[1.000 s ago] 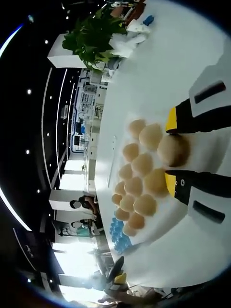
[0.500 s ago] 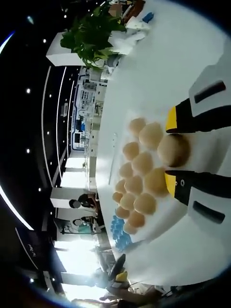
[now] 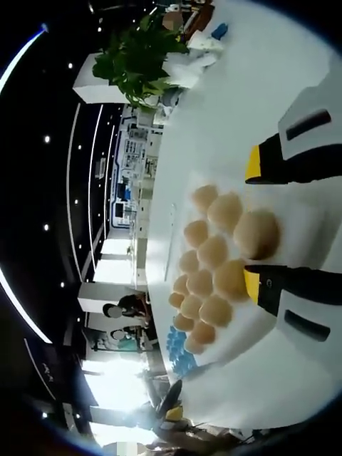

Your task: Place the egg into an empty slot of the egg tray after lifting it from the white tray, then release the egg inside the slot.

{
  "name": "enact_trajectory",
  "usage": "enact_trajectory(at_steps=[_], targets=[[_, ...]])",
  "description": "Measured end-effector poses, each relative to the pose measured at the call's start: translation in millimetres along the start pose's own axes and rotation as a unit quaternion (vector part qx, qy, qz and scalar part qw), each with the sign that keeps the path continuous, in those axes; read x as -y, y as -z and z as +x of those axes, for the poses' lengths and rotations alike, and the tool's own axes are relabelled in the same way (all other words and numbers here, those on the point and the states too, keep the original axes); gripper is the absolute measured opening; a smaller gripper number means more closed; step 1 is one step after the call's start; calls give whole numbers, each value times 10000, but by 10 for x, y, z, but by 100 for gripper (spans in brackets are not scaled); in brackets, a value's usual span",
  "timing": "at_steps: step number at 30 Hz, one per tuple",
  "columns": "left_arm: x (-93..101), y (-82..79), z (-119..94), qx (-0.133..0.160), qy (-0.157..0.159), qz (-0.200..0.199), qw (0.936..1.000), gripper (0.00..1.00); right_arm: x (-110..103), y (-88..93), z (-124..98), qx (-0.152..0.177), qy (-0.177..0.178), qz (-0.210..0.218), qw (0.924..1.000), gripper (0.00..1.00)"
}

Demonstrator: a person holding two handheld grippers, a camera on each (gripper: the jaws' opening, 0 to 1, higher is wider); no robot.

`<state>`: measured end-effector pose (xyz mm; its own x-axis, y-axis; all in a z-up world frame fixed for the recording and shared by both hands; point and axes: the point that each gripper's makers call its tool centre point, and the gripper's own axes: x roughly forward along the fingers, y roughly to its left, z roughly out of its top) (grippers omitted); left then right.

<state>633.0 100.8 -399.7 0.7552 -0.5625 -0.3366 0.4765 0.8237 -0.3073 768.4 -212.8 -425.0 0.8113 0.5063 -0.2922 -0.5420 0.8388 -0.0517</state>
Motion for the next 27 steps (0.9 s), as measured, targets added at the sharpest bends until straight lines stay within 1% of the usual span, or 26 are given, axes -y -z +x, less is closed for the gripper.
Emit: enact_trajectory(at_steps=[3,5,6,8,9,10,11,12,13,14,16,17,18,21,27], targets=[[-4,30,3,-47,-17,-22,10000,64,-26,-3,8,-46,-38,7,10000,48],[-4,39,-4,-61,-26,-38,10000,64,-20,-23,8,-84,-7,-187,9998,49],[-11,42,-16,-62,-43,-41,10000,64,3,-62,5,-97,59,-483,9988,50],[-22,40,-39,-53,-67,-46,10000,64,-21,-108,3,-121,63,-654,9978,52],[-30,38,-51,-47,-83,-49,9999,64,-26,-143,-1,-79,59,-630,9980,53],[-40,34,-60,-37,-93,-51,9999,64,-30,-216,-5,59,41,-573,9983,53],[-45,31,-67,-29,-99,-50,9999,64,-53,-308,-5,248,-29,-410,9988,54],[-49,30,-73,-20,-105,-52,9999,64,-113,-430,-11,464,-200,-128,9986,57],[-53,27,-80,1,-105,-59,9999,64,-136,-498,-14,552,-281,6,9981,59],[-54,26,-84,13,-101,-66,9999,64,-157,-552,-13,597,-338,52,9976,60],[-59,28,-94,37,-83,-74,9999,64,-190,-657,2,616,-341,-131,9974,60],[-60,31,-99,44,-77,-76,9999,64,-210,-702,25,605,-346,-344,9970,60],[-64,35,-105,52,-71,-80,9999,64,-229,-726,44,590,-361,-446,9966,60],[-84,49,-141,73,-76,-98,9999,64,-338,-816,122,594,-481,-515,9957,61],[-187,77,-261,152,-179,-180,9996,64,-586,-885,292,478,-810,-834,9921,63]])
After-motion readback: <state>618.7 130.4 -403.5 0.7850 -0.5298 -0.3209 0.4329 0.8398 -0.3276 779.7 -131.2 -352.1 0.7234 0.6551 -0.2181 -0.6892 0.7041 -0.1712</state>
